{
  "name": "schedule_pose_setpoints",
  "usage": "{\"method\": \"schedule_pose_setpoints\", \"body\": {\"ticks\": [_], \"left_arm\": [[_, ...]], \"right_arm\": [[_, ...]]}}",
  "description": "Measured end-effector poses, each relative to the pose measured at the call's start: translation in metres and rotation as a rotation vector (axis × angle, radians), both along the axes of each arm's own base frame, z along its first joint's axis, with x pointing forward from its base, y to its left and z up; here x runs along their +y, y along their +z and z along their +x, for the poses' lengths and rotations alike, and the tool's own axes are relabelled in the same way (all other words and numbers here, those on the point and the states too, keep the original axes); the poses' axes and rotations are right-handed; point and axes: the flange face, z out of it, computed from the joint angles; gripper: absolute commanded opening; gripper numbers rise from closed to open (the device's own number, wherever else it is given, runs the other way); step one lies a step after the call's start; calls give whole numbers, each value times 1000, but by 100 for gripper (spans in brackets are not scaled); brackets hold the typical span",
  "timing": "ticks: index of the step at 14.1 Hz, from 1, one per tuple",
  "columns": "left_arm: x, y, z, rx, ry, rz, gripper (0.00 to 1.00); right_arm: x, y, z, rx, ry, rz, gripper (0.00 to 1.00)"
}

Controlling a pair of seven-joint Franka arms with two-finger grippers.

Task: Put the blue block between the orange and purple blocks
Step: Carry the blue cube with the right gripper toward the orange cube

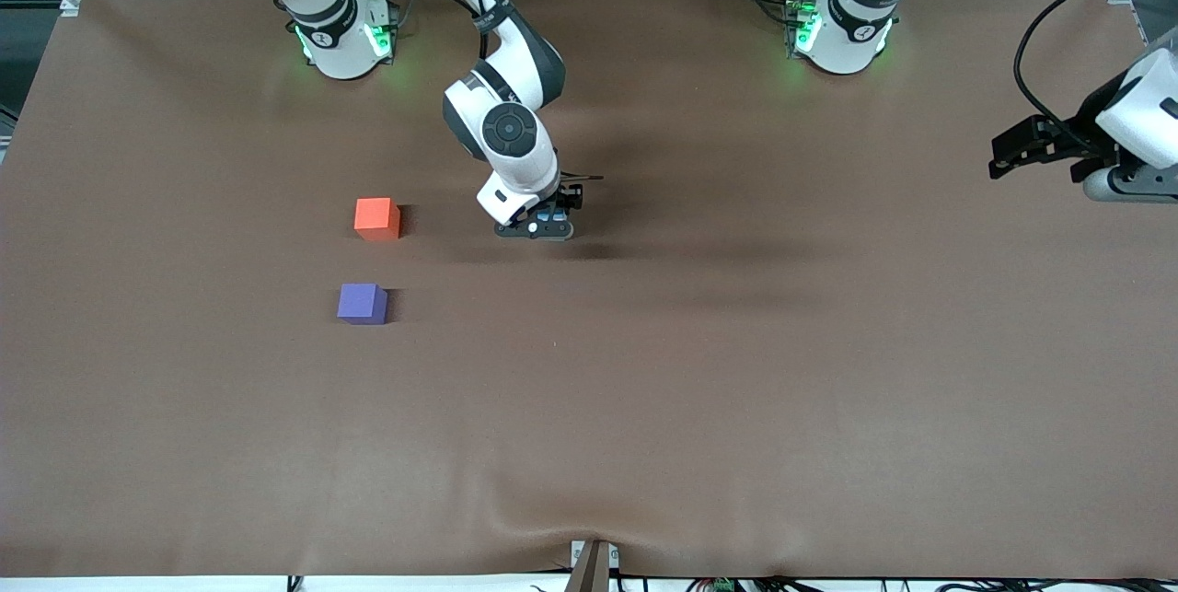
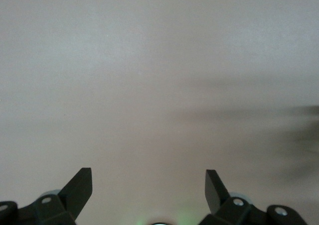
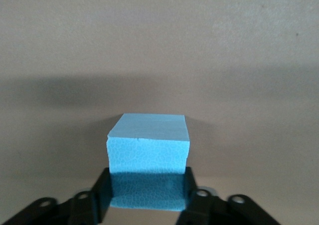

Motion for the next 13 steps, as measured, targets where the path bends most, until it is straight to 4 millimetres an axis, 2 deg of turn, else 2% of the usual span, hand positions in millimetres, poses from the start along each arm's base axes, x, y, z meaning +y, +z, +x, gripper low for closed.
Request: {"method": "schedule_pose_setpoints", "body": {"ticks": [5,7,8,10,13], "left_arm": [[6,11,-1,-15,23,0,100],[10,12,0,-18,14,-1,100],[10,12,0,-17,-2,-2,100],[10,15,0,-24,-15,-3,100],[8,25,1,-45,-20,-4,100]], "right_arm": [[-2,4,6,-20,-2,4,0],[-7,20,16,-32,-17,12,0],[-13,34,25,-40,-29,18,0],[-38,70,47,-57,-30,33,0],[-93,113,80,-63,-48,44,0]]}}
